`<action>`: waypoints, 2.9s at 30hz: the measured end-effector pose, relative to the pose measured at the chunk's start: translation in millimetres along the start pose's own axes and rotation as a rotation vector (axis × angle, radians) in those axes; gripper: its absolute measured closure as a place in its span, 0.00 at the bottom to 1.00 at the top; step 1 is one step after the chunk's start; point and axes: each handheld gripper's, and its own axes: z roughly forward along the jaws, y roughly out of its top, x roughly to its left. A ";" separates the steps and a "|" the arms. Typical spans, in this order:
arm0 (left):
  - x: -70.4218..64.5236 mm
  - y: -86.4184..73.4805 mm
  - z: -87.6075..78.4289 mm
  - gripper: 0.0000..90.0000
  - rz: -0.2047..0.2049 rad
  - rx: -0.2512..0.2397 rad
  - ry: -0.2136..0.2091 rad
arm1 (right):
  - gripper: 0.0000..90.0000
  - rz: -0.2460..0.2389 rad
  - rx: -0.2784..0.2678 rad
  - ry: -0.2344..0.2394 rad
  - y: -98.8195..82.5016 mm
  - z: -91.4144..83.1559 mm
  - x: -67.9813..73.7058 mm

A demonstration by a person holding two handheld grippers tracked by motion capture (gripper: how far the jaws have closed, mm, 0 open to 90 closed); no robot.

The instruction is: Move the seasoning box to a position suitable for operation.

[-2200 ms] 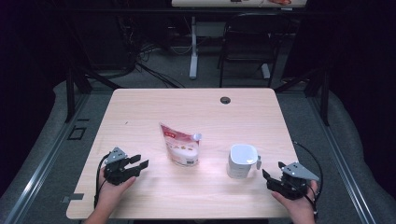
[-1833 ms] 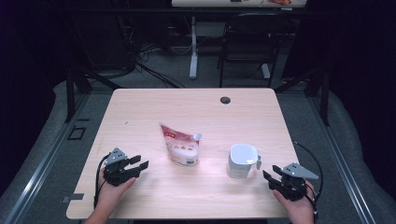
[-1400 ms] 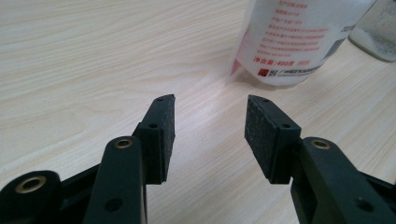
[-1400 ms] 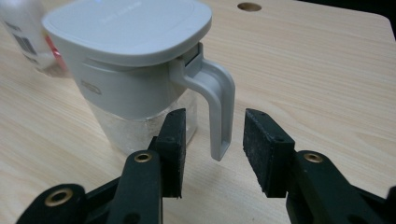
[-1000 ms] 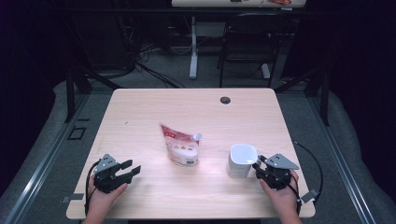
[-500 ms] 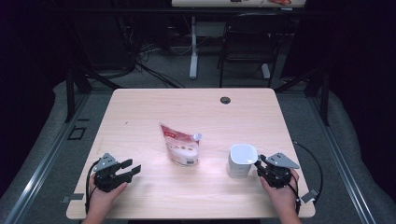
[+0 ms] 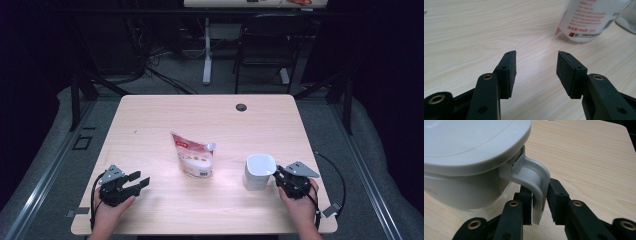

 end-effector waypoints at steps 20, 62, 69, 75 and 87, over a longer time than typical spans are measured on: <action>1.6 -0.3 -2.4 0.56 -0.001 -0.009 0.003 | 0.86 -0.052 0.000 0.038 -0.5 -0.6 1.8; -1.1 -0.1 2.4 0.57 0.007 0.006 -0.006 | 0.85 -0.180 0.000 0.247 1.4 -3.6 34.8; -0.7 -0.5 2.8 0.57 0.006 0.008 -0.003 | 0.78 -0.129 -0.014 0.307 0.2 -7.3 29.5; -0.1 0.2 1.7 0.56 0.005 0.006 0.005 | 0.70 -0.124 -0.027 0.307 -1.3 -19.9 23.0; -0.4 4.7 7.5 0.56 -0.001 0.005 -0.008 | 0.67 -0.059 -0.070 0.284 -4.7 -38.4 9.0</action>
